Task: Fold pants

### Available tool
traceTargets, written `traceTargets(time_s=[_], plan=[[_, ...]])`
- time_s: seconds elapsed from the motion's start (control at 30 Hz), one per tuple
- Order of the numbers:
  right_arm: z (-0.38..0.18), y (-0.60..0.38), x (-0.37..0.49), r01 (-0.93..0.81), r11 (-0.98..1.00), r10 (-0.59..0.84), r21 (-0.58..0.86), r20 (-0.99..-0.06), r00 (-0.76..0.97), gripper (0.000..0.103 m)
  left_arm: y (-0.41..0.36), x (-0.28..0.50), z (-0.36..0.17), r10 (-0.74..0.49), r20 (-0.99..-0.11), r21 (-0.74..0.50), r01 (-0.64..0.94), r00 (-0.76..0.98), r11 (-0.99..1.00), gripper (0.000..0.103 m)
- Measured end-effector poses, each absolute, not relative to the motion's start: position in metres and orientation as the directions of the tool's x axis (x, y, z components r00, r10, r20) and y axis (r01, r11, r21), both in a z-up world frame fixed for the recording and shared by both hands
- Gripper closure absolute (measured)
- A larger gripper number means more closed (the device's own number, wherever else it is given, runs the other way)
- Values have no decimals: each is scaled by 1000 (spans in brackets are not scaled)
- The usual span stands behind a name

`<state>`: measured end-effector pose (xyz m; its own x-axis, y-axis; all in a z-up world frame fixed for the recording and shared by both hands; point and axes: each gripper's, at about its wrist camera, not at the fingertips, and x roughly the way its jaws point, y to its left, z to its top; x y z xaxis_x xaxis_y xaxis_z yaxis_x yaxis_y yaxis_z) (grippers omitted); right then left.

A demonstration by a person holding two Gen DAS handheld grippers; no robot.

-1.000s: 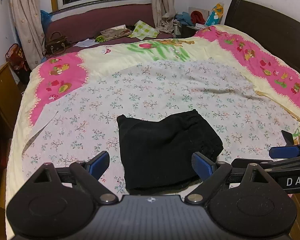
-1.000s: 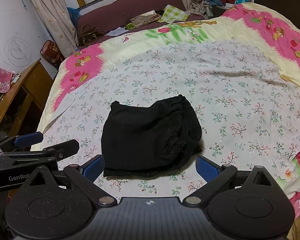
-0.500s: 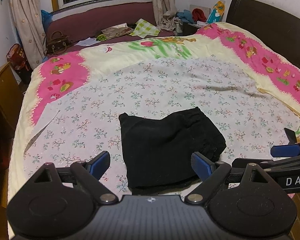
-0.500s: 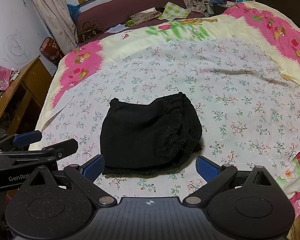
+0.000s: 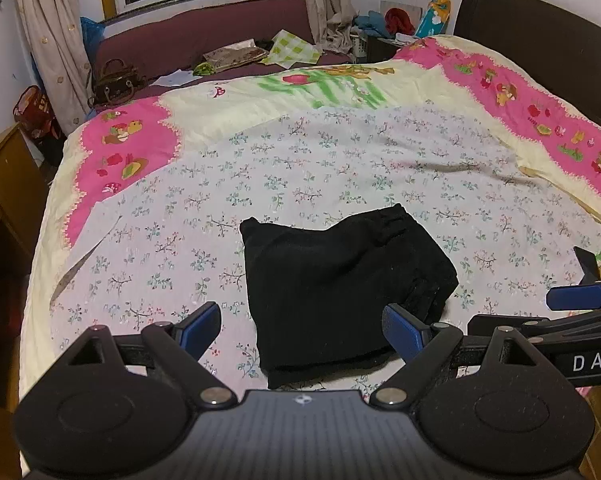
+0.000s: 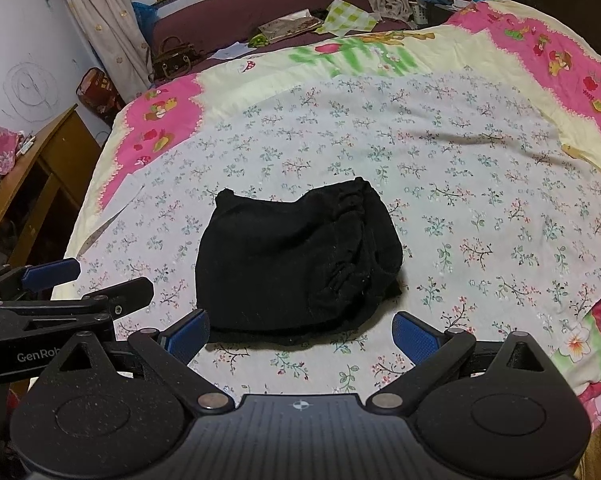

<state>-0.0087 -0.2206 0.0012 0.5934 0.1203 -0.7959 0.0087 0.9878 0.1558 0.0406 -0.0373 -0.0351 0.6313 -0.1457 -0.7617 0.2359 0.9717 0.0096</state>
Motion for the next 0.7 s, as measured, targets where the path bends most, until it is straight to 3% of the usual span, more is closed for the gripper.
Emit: traceTargets(time_s=[0.7], plan=[[-4, -220, -8, 12, 988, 118, 153, -807, 579, 15, -39, 43, -40, -135, -779, 19, 238, 612, 971, 8]])
